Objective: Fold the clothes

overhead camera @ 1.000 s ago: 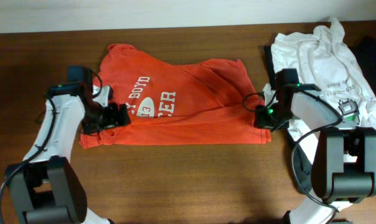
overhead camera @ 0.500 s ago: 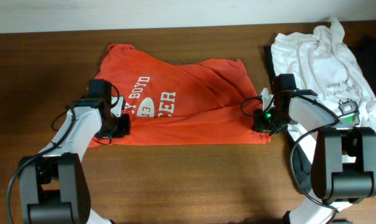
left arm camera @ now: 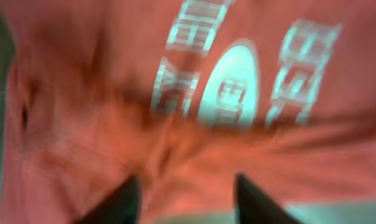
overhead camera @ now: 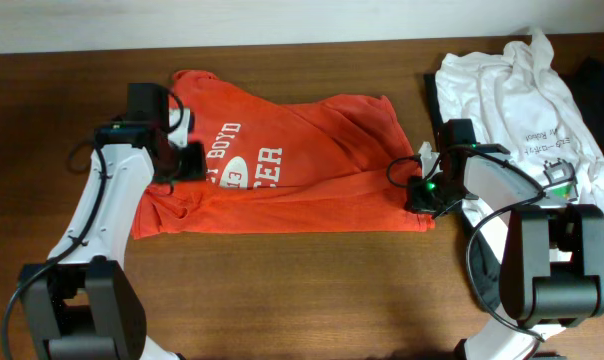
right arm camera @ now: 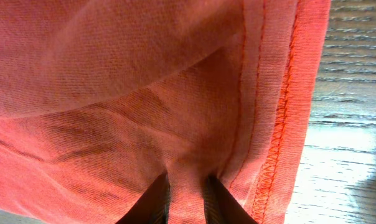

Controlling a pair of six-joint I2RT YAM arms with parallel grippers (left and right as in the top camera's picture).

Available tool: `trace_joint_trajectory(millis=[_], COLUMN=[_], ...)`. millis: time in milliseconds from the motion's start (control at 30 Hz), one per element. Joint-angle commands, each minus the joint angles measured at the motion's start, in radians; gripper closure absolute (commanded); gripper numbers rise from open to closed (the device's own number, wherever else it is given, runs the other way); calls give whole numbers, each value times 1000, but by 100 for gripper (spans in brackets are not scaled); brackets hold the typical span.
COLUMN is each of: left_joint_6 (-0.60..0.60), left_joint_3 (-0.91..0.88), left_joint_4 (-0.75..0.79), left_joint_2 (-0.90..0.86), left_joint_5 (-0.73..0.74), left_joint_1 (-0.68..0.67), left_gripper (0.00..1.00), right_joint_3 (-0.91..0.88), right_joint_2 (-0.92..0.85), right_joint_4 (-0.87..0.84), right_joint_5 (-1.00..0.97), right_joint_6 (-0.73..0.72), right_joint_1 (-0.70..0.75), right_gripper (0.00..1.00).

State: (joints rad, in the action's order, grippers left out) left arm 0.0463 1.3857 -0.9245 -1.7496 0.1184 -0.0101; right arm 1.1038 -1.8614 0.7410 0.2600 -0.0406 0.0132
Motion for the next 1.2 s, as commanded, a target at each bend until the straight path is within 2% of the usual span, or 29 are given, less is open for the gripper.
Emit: trace_joint_trajectory(millis=[0,67,167,267,400,467,533,567,800,833,867,967,1167], left_joint_6=[5,5,10,29,32,32,32,32,32,32,32,32,32], left_joint_3=[-18,-51,-154,-228,-301,-312,-312,-312,-313,-313,-313,-308,-50], left_joint_4=[-106,-111,-12,63,146,178,209,219,220,224,230,268,309], left_joint_2=[-2,-2,-5,-5,-7,-7,-7,-9,-35,-40,-47,-50,-47], left_joint_5=[-117,-128,-184,-183,-161,-139,-140,-140,-141,-141,-140,-107,-1], left_joint_1=[-2,-3,-3,-3,-3,-3,-3,-3,-3,-3,-3,-16,-46], left_gripper=[42,42,44,50,52,56,70,74,74,84,100,100,100], right_joint_3=[-16,-16,-16,-16,-16,-16,-16,-16,-16,-16,-16,-16,-16], right_joint_2=[5,5,5,5,5,5,5,5,5,5,5,5,5], right_joint_4=[3,4,6,6,6,6,6,6,10,11,13,13,14], right_joint_5=[-10,-10,-10,-10,-10,-10,-10,-10,-18,-24,-28,-28,-28], right_joint_6=[7,7,7,7,7,7,7,7,7,7,7,7,6], right_joint_1=[-6,-6,-6,-6,-6,-6,-6,-6,-6,-6,-6,-6,-6], right_gripper=[77,77,77,77,77,77,77,77,78,78,78,78,78])
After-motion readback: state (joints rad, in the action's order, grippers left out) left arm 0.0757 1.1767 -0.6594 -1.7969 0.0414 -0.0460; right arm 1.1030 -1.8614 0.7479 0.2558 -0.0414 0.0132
